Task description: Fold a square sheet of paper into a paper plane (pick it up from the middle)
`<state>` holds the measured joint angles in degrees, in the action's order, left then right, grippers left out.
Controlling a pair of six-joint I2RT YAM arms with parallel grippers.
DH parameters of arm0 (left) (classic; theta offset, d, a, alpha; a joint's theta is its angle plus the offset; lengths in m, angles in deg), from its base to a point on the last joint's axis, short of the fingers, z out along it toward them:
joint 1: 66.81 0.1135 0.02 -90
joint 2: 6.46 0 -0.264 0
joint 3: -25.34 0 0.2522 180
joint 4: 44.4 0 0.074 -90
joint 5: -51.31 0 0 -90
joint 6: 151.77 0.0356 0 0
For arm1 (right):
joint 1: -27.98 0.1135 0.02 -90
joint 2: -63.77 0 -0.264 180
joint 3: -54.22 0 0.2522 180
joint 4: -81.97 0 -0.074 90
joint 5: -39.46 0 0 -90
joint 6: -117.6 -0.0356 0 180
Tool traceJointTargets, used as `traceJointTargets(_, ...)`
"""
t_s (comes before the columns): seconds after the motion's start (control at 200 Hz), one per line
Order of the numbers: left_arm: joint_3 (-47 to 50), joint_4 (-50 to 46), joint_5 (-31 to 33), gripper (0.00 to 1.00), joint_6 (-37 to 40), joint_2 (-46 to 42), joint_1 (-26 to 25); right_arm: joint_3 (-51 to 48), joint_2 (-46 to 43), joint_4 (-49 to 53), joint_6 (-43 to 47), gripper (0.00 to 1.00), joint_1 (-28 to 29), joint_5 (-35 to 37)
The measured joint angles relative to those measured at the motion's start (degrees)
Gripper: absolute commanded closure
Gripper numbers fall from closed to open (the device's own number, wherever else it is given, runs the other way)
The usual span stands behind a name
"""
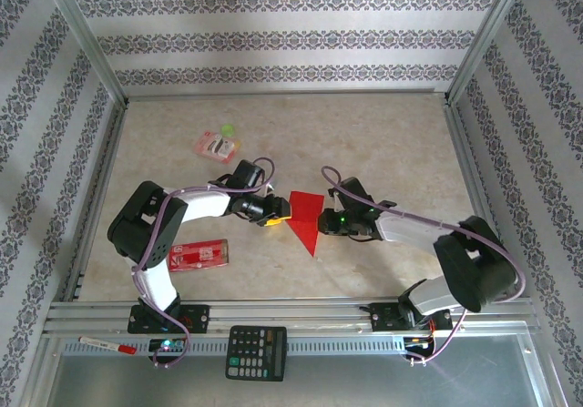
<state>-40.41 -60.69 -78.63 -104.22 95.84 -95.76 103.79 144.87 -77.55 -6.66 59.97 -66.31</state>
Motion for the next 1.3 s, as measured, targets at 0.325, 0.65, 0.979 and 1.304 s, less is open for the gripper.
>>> traceJointTargets(0.325,0.0,-0.15,0.68,0.55,0.04,-0.24,0.0,1.7,4.72,-1.92,1.25,0.71,0.04,-2.34)
traceJointTargets(0.65,0.0,-0.96,1.03,0.56,0.2,-0.24,0.0,1.97,6.84,-3.37,1.6,0.92,0.13,-3.65)
traceJointTargets(0.979,-0.02,-0.94,0.59,0.56,0.0,0.68,-1.7,1.95,8.37,-3.58,1.66,0.96,0.09,-3.65)
traceJointTargets(1.304,-2.08,-0.92,-0.26,0.59,-0.2,3.06,-2.19,1.79,8.44,-3.8,1.66,0.97,-0.02,-3.8)
